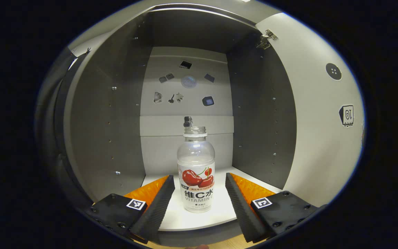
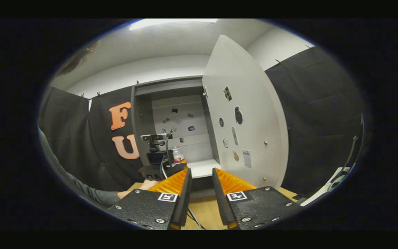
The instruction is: Open the cabinet door with the right hand, grasp the bottle in the cabinet with the left hand and place it on the coaster, then close the cabinet door with the right hand.
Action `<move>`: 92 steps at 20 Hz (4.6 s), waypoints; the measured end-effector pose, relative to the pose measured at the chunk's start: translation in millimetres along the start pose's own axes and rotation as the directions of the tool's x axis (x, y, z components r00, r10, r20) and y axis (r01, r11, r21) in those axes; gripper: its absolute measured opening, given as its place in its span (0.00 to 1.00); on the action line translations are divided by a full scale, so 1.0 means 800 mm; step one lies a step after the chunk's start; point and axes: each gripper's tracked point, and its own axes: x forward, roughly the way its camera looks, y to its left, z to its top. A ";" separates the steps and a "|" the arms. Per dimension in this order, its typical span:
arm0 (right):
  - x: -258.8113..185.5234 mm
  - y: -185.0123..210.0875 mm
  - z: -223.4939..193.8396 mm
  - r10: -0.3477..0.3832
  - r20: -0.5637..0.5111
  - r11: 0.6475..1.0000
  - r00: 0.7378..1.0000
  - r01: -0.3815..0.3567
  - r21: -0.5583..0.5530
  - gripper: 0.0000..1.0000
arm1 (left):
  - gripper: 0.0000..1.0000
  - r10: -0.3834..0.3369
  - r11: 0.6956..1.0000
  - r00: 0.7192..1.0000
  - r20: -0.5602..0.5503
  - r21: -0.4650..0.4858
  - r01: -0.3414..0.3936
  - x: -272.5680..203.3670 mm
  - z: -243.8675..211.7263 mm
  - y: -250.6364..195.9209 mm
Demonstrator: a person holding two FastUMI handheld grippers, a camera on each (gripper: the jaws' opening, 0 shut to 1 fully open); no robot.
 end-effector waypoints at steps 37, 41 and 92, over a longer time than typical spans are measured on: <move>-0.060 0.010 -0.080 0.148 -0.164 0.989 0.975 -0.146 0.024 0.51 | 0.82 0.086 0.996 0.996 0.034 0.013 -0.087 -0.213 -0.030 0.062; -0.075 0.004 -0.087 0.172 -0.176 0.985 0.969 -0.167 0.043 0.48 | 0.84 0.120 0.993 0.993 0.003 -0.007 -0.120 -0.254 -0.067 0.076; -0.123 0.026 -0.239 0.208 -0.535 0.978 0.819 -0.164 0.129 0.48 | 0.91 0.252 0.968 0.954 -0.160 0.058 -0.246 -0.369 -0.370 0.125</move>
